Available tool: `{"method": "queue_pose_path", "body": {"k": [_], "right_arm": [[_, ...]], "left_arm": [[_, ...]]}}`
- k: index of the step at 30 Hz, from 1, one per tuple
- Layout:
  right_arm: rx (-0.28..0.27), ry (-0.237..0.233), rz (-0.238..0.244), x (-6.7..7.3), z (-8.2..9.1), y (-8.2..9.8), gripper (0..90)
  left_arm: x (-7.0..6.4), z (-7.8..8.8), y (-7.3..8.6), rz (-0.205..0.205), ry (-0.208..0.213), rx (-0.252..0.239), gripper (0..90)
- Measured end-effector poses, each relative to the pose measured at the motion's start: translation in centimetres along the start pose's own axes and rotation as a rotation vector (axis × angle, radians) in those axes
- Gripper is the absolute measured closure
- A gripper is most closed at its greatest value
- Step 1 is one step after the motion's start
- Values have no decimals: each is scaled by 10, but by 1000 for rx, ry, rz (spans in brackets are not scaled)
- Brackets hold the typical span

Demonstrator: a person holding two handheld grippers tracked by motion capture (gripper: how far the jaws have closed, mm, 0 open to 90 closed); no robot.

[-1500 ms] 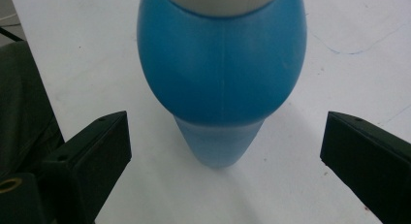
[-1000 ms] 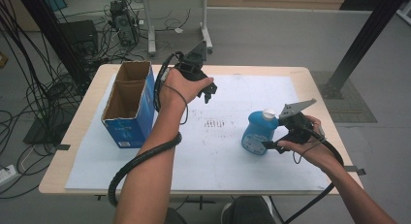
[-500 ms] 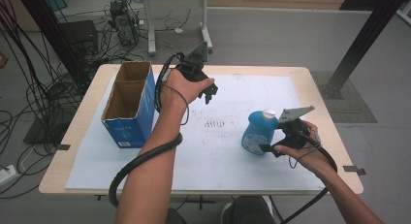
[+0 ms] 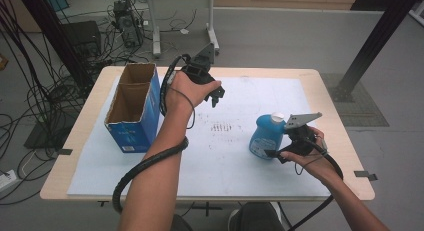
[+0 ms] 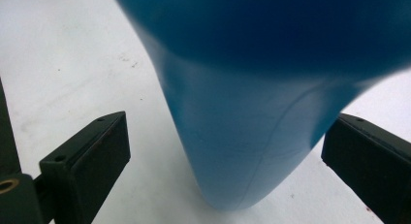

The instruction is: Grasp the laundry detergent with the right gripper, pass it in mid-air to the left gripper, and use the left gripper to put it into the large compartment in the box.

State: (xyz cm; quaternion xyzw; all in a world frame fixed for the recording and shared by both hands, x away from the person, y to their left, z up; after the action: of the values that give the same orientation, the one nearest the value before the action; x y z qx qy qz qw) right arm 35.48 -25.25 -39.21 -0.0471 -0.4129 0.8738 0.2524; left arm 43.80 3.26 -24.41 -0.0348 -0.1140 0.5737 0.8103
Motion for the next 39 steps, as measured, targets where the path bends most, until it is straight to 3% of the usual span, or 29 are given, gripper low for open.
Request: {"method": "queue_pose_path", "body": {"k": [16,39], "right_arm": [[-42,1,-3,1,-3,-1,30],[-47,14,12,1,-3,1,30]], "left_arm": [[-1,-2,-2,-1,5,1,50],[-2,-1,-3,-6,11,-8,50]]}}
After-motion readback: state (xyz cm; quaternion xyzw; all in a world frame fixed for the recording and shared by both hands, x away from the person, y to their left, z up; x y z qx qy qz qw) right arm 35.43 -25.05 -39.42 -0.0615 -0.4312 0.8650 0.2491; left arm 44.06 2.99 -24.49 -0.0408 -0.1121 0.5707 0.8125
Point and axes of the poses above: each handheld gripper's, and its own axes: z roughly backward along the jaws, y roughly out of its underside, x roughly to its left, the point moved 2 cm from there along -z, roughly forward along the jaws, and after that the axes turned 8 degrees about -y, right-handed, at the moved point
